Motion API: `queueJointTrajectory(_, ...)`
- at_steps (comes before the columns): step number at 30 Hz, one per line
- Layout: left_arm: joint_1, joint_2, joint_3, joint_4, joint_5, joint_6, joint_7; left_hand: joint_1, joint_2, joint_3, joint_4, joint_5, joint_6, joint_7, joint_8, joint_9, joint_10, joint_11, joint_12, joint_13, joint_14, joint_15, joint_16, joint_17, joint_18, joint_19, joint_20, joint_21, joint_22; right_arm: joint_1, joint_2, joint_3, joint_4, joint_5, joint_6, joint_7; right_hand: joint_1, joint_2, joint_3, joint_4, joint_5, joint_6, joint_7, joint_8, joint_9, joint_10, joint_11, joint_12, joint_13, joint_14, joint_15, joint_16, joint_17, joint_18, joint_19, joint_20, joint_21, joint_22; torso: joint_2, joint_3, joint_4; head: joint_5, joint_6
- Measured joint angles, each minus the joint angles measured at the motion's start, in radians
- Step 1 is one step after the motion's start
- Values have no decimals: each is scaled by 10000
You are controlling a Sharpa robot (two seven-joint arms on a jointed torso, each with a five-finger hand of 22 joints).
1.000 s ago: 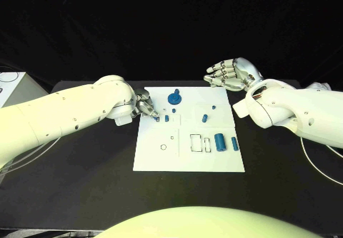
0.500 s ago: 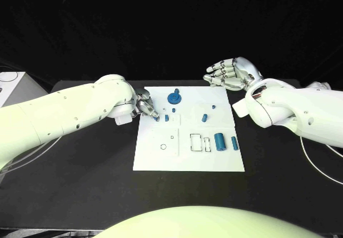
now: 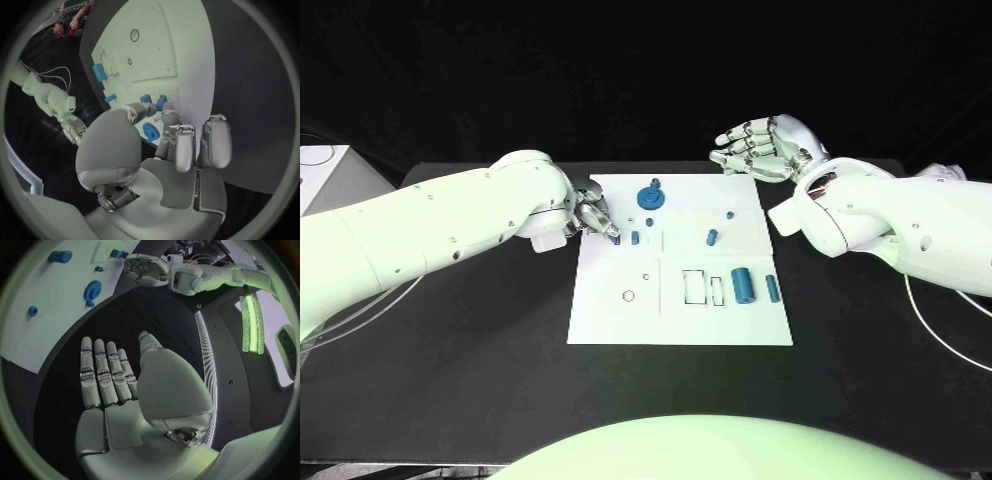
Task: Assemble the parts on the task board
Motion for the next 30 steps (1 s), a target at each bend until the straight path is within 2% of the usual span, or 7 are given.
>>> queueJointTrajectory(30, -10, 31, -2, -35, -47, 200, 51, -44, -44, 0, 0, -1, 0, 0, 38, 0, 1, 3, 0, 1, 0, 0, 0, 0, 0, 0, 0, 0, 1, 0, 0, 0, -1, 1, 19, -2, 0, 0, -1, 0, 0, 37, 36, 0, -7, 36, 36, -15, 0, 0, 0, 0, -39, 0, 0, 0, 0, -38, 1, -7, 7, -9, -8)
